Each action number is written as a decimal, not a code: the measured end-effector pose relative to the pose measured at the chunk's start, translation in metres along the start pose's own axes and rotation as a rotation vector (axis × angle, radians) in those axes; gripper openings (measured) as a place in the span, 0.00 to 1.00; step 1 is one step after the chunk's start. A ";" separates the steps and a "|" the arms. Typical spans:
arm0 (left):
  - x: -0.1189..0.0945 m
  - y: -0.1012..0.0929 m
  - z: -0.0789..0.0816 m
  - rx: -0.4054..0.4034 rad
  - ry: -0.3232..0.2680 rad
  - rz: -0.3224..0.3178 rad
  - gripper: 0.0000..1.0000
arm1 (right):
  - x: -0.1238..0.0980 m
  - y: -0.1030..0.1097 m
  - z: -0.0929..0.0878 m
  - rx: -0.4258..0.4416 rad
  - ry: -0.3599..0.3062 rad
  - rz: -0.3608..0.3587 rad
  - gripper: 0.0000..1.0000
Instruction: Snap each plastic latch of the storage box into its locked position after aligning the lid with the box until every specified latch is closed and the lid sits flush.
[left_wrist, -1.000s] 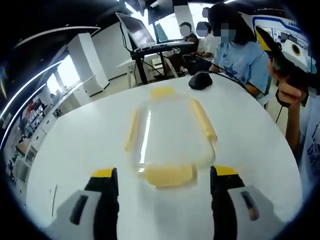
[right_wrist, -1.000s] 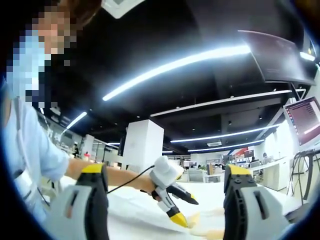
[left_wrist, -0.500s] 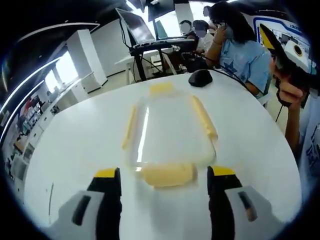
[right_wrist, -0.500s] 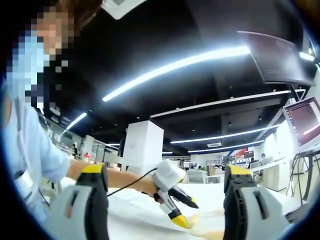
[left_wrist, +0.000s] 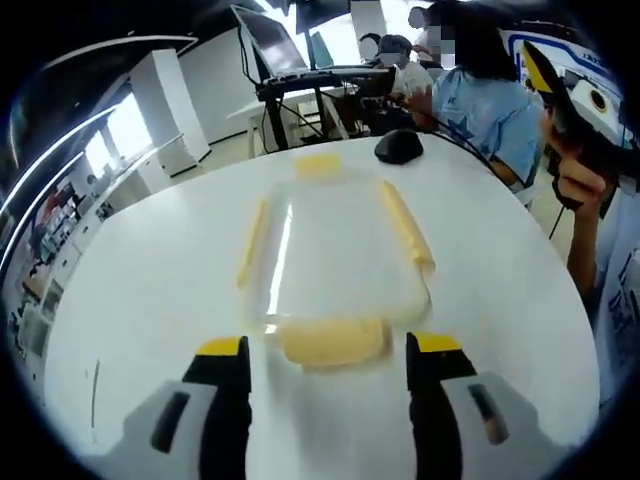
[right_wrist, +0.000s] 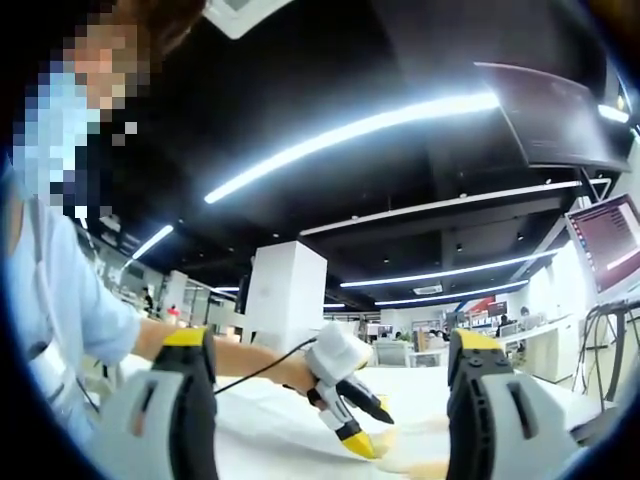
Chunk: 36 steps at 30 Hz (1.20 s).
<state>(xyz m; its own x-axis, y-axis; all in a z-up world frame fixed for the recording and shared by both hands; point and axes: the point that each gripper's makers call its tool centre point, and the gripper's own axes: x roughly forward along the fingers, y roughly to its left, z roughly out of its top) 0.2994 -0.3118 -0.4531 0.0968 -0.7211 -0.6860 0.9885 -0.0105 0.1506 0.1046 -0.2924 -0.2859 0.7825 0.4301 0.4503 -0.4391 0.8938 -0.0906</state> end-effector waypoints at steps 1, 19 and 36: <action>0.000 0.000 -0.001 -0.001 0.001 0.000 0.61 | 0.000 -0.001 0.000 -0.001 0.001 -0.001 0.98; 0.005 0.000 -0.002 -0.034 0.016 -0.025 0.49 | 0.000 -0.003 -0.001 0.000 0.006 -0.005 0.97; 0.004 -0.012 -0.006 -0.023 0.028 -0.026 0.40 | 0.001 -0.002 -0.002 -0.006 0.009 -0.004 0.97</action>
<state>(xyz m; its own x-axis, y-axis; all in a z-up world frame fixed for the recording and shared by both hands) 0.2886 -0.3109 -0.4618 0.0741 -0.7012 -0.7091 0.9931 -0.0127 0.1163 0.1077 -0.2936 -0.2869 0.7879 0.4276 0.4431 -0.4336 0.8962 -0.0938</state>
